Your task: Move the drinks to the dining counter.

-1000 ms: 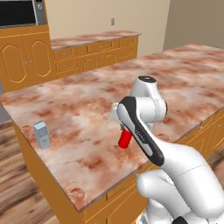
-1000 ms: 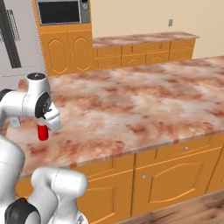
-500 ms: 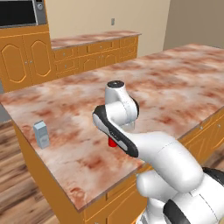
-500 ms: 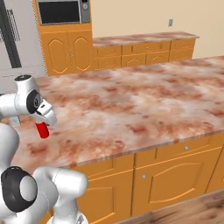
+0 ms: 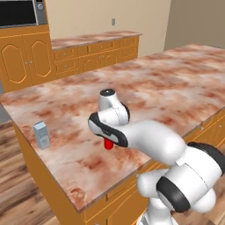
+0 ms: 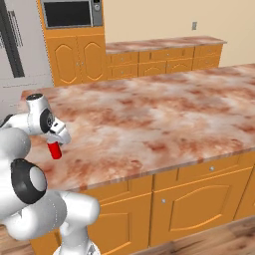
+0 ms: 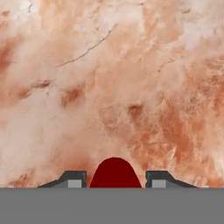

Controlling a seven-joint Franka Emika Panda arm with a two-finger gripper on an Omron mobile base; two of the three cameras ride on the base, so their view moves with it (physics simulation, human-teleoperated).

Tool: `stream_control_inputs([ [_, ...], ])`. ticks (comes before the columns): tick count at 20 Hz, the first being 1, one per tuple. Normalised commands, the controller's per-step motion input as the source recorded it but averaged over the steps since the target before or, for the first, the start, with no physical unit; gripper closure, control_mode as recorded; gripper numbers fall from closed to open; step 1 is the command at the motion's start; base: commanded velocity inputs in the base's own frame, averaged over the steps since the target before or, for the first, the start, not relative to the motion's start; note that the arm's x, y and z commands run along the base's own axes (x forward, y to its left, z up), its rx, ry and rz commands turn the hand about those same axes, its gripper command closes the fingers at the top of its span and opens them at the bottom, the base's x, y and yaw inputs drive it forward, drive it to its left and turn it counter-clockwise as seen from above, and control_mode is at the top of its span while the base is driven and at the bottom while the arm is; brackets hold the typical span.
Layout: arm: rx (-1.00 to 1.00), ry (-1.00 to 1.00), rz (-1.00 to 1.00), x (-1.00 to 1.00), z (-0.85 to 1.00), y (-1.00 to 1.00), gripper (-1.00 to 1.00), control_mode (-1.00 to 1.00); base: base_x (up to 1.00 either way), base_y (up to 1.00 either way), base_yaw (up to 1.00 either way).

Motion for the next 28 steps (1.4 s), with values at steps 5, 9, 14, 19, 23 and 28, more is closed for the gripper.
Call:
stream_control_inputs([
  [5,0.0,0.0,0.1,0.21,-0.41,0.0,1.0,-1.0,0.0,0.0,0.0],
  [9,0.0,0.0,0.13,0.04,-0.36,0.0,1.0,-1.0,0.0,0.0,0.0],
  [14,0.01,0.0,0.12,0.08,-0.25,0.0,1.0,-1.0,0.0,0.0,0.0],
  [19,0.0,0.0,0.13,0.01,-0.21,0.0,1.0,-1.0,0.0,0.0,0.0],
  [23,0.0,-0.03,0.13,0.01,-0.24,0.0,1.0,-1.0,0.0,0.0,0.0],
  [28,0.02,-0.07,0.12,0.0,-0.26,0.0,1.0,-1.0,0.0,0.0,0.0],
])
